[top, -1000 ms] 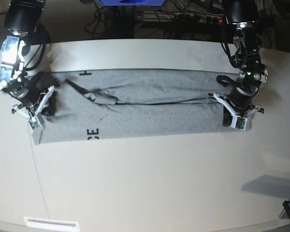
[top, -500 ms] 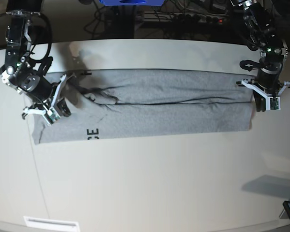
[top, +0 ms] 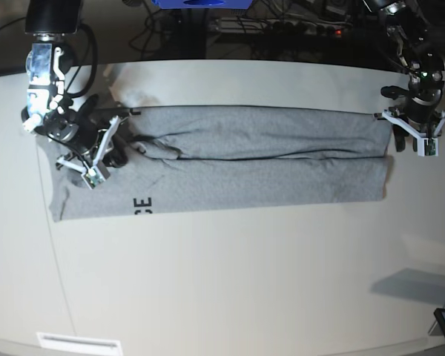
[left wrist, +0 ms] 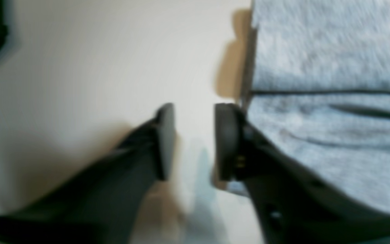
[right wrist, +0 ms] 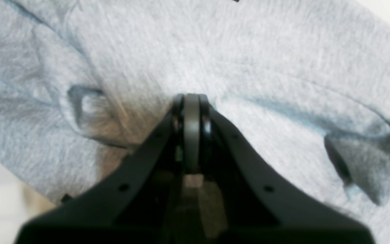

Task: Fold the T-shirt properly
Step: 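Release the left gripper and raise it from the folded strip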

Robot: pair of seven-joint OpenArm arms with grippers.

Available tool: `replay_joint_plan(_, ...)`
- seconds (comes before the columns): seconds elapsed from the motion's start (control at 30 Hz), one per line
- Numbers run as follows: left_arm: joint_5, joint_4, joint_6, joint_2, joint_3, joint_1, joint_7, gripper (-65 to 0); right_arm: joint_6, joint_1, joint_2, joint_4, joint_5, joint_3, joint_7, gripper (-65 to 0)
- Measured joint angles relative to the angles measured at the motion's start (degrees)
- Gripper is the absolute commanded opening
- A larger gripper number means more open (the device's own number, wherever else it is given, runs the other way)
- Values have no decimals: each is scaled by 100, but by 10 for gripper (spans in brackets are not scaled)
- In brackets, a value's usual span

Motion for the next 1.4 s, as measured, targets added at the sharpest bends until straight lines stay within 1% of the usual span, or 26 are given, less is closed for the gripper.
replay_joint_plan(0.07,-651,-13,-330,-66,-192,-7,214,-321,0,0,0,0,-2,0,-2,-649)
replay_joint_plan(0.1,-918,-22,-339,-72,-409,-37,369,-316,0,0,-2,0,0,0,0,-649)
replay_joint_plan(0.17,-1207,-35,-199,-111,-909,-46,546,-316,0,0,7,0,9,11,4,-649)
replay_joint_plan(0.23,-1338,-52,-186,-240,-1207,20,590,-316,0,2,11,0,0,11,0,-649)
replay_joint_plan(0.33,-1427,-61,-192,-455,-1102,39,577,-316,0,0,11,0,2,9,2,-649)
replay_joint_plan(0.4,-1488,-61,-260,-466,-1045,13,573,-319,0,0,11,0,15,11,0,-649)
replay_joint_plan(0.5,-1432,-74,-212,-446,-1102,52,581,-321,0,0,13,0,15,9,-2,-649)
replay_joint_plan(0.63,-1399,-90,-197,-457,-1073,22,579,-306,0,0,13,0,17,11,-2,-649)
replay_joint_plan(0.67,-1436,-90,-225,-455,-1073,9,579,-282,0,0,13,0,17,11,-2,-649)
replay_joint_plan(0.7,-1440,-90,-232,-457,-1073,11,579,-242,0,-2,13,0,17,9,-2,-649)
replay_joint_plan(0.77,-1440,-122,-229,-476,-1075,7,579,-121,0,-2,13,0,15,11,-2,-649)
replay_joint_plan(0.83,-1495,-345,-236,-564,-1075,-46,573,-49,0,-9,13,0,17,9,0,-649)
replay_joint_plan(0.87,-1464,-509,-236,-608,-1080,-140,581,-29,0,-13,15,0,20,9,2,-649)
replay_joint_plan(0.97,-1447,-1202,-197,-688,-1086,-546,566,-24,0,-13,13,0,20,11,0,-649)
replay_joint_plan(1.03,-1488,-1499,-219,-763,-1064,-662,732,-24,0,-15,13,0,20,11,9,-649)
replay_joint_plan(1.1,-1582,-1628,-592,-809,-1097,-804,1185,-24,0,-15,15,0,20,9,2,-649)
replay_joint_plan(1.13,-1729,-1641,-938,-828,-1130,-870,1405,-24,0,-15,15,0,20,11,2,-649)
replay_joint_plan(1.17,-1961,-1633,-1047,-844,-1132,-938,1613,-24,-2,-13,13,0,15,9,-4,-649)
replay_joint_plan(1.2,-2081,-1631,-1058,-857,-1110,-1014,1663,-24,-2,-15,11,0,20,9,0,-649)
replay_joint_plan(1.27,-2072,-1617,-1054,-927,-1099,-1187,1832,-24,0,-15,15,0,22,9,2,-649)
replay_joint_plan(1.4,-2057,-1611,-1027,-992,-1097,-1209,1849,-24,-2,-15,13,0,20,11,-2,-649)
